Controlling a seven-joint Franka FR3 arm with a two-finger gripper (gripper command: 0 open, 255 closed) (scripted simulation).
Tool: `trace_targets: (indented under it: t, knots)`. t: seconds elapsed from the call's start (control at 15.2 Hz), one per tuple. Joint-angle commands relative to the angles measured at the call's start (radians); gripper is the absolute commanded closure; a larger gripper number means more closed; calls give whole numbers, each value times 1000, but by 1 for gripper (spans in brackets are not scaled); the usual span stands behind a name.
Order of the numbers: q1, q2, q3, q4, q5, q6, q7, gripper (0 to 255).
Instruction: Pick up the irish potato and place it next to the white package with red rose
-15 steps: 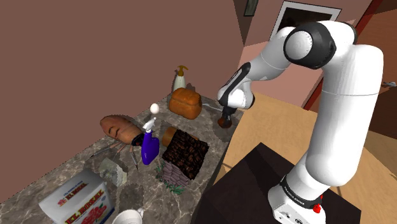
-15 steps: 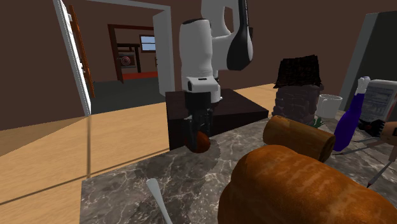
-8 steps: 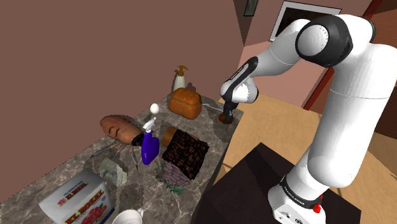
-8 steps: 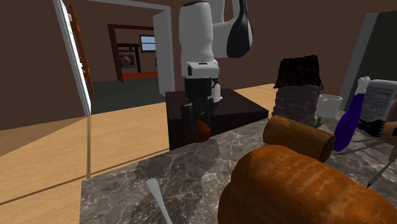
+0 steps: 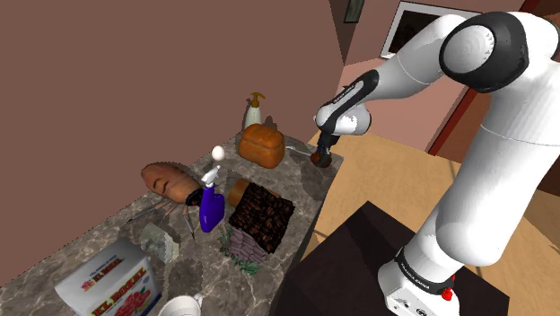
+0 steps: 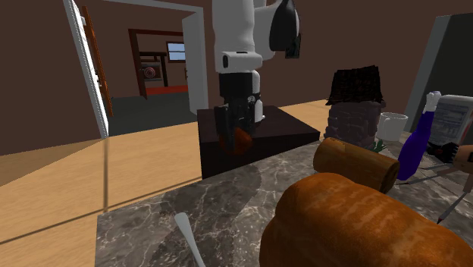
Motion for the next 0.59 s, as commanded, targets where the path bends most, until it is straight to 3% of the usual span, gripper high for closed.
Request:
trace_targets:
  t: [0.0, 0.53]
  knots:
    - [9, -30, -12, -4, -34, -22, 26, 255]
    - [20, -131, -37, 11, -143, -124, 109, 255]
